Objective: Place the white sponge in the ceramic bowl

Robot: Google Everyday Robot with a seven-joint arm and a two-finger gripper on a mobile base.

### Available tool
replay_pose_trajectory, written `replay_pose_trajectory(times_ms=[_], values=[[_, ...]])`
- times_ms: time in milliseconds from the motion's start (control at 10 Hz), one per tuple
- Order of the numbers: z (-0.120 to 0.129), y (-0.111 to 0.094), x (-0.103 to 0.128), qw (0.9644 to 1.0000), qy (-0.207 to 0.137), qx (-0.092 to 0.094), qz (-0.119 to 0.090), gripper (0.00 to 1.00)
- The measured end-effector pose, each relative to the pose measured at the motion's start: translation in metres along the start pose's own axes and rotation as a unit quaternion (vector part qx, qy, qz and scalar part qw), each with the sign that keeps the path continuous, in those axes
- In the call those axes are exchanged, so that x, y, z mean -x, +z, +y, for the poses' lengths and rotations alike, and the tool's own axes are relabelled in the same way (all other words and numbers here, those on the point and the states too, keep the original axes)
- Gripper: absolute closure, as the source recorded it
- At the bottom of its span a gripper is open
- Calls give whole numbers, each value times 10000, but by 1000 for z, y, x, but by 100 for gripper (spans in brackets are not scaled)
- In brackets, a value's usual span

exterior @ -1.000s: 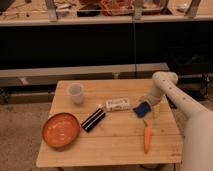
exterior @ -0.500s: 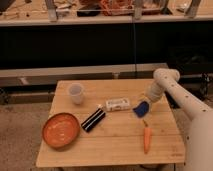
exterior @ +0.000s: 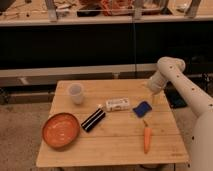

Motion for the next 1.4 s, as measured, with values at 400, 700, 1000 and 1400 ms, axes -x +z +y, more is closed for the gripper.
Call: replay_pose_trajectory(times_ms=[400,700,1000,1400], values=[[-3,31,2,9991,-7,381,-205,20],[12,44,6,9978,24,649,-161,20],[20,63,12,9972,-40,747,-72,20],[25,73,6,9977,-6,675,-20,20]])
